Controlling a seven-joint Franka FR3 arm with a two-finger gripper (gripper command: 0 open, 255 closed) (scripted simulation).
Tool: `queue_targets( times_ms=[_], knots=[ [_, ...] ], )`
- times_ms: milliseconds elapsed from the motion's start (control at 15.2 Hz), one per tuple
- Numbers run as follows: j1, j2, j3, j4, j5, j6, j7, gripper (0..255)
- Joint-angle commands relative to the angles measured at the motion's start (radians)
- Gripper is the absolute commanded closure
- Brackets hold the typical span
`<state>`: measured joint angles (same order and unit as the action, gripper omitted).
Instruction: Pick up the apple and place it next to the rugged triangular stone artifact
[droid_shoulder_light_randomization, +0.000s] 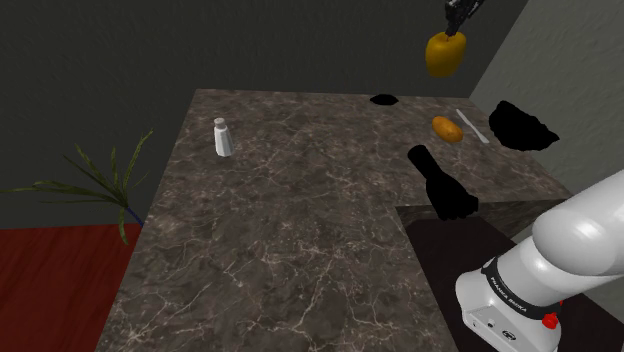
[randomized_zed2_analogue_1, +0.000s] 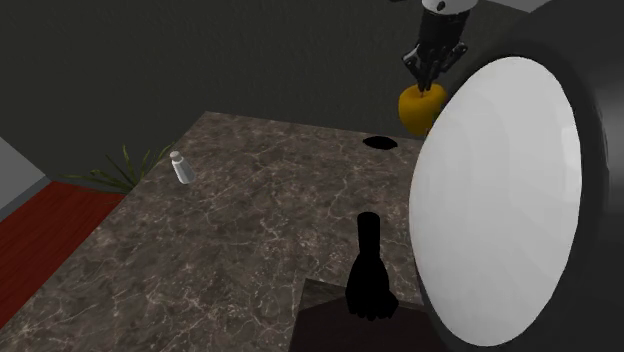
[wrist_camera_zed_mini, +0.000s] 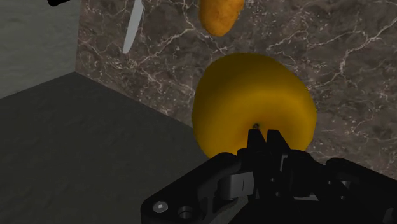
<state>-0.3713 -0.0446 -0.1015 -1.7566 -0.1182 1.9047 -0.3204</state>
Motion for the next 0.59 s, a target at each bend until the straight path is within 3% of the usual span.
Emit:
queue_targets(
  times_ms=[0,528],
  knots=[
    [-0.024,0.045,-0.027,0.058,0.015,-0.008,-0.057,255],
    [-0.125,0.228,-0.104,0.287,0.092,-0.042,-0.245,255]
  ],
)
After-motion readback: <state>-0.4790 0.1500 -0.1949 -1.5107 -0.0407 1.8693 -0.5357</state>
